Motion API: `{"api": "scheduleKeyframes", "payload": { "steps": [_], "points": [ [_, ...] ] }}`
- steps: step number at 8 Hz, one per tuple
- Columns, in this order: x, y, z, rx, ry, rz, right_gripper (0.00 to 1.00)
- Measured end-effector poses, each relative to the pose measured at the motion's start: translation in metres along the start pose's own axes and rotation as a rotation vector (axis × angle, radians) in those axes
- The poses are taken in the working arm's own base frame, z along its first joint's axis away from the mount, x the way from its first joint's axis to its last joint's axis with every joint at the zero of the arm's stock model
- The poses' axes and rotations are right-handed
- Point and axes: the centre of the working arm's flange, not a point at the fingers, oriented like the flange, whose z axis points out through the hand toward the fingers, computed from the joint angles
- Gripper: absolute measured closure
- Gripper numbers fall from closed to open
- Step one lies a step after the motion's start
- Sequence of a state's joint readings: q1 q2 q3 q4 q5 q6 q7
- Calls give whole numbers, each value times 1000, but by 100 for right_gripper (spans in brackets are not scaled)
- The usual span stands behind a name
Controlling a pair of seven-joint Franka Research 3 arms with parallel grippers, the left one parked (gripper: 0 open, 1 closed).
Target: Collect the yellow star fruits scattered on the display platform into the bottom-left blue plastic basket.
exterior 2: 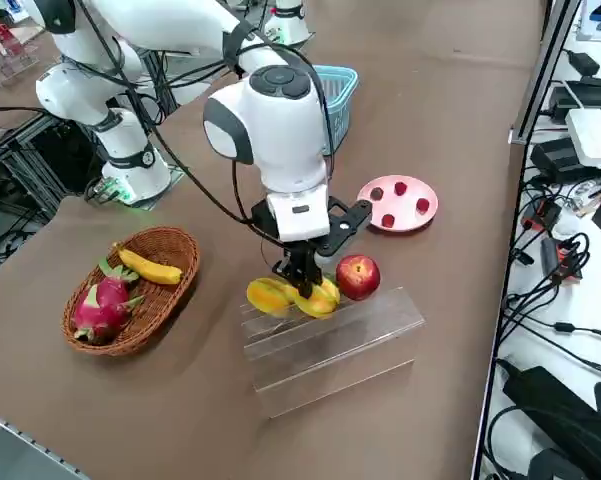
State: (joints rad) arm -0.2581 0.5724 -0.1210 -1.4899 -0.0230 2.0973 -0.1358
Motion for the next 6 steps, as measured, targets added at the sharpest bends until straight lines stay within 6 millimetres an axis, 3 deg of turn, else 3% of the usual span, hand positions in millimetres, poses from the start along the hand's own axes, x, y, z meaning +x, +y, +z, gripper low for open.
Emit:
{"api": "scheduleKeyframes", "payload": {
  "steps": [1,3,4,6],
  "points": [
    [-3,0,-9,-6,-63,-9,81],
    [-7,-11,-58,7,-175,-17,81],
    [-13,-34,-87,8,-218,5,82],
    [-40,-119,-141,-6,-313,91,82]
  ]
}}
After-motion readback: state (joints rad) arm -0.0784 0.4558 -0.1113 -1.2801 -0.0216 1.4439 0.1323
